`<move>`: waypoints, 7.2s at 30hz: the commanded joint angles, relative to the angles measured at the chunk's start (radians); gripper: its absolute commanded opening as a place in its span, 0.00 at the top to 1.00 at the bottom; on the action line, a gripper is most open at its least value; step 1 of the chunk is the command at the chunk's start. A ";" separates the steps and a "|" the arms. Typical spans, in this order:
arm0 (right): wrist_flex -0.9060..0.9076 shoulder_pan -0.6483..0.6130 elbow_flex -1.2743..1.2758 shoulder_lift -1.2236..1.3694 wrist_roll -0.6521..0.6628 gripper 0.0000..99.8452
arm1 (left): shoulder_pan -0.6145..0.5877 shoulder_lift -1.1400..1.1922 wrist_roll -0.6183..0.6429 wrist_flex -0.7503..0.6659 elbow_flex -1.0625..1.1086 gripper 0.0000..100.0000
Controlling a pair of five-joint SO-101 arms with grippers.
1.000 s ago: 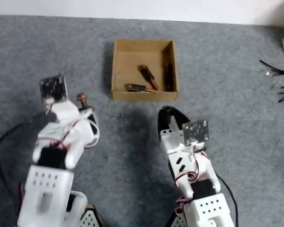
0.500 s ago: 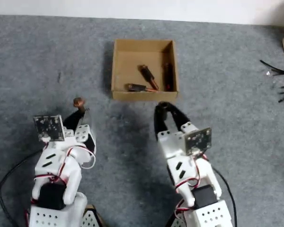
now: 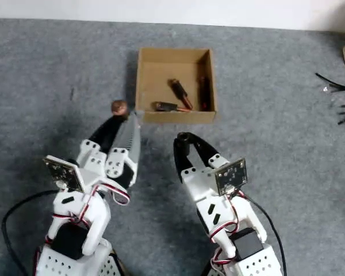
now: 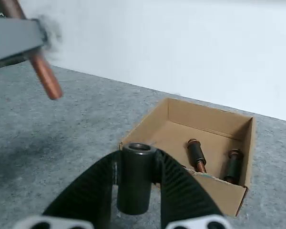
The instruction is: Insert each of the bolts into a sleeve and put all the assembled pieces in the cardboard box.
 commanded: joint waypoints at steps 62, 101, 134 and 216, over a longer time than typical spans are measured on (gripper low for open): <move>0.050 -0.114 0.082 -0.016 0.186 1.00 | 0.283 -0.018 0.281 0.333 0.005 0.98; 0.045 -0.030 0.081 -0.018 0.183 1.00 | -0.220 -0.019 0.143 0.354 0.061 0.95; -0.081 0.288 -1.241 1.603 0.087 0.99 | -0.421 -0.018 -0.285 0.382 0.159 0.99; 1.414 0.242 -2.569 1.839 -0.130 0.76 | -0.394 -0.019 -0.285 0.321 0.197 0.99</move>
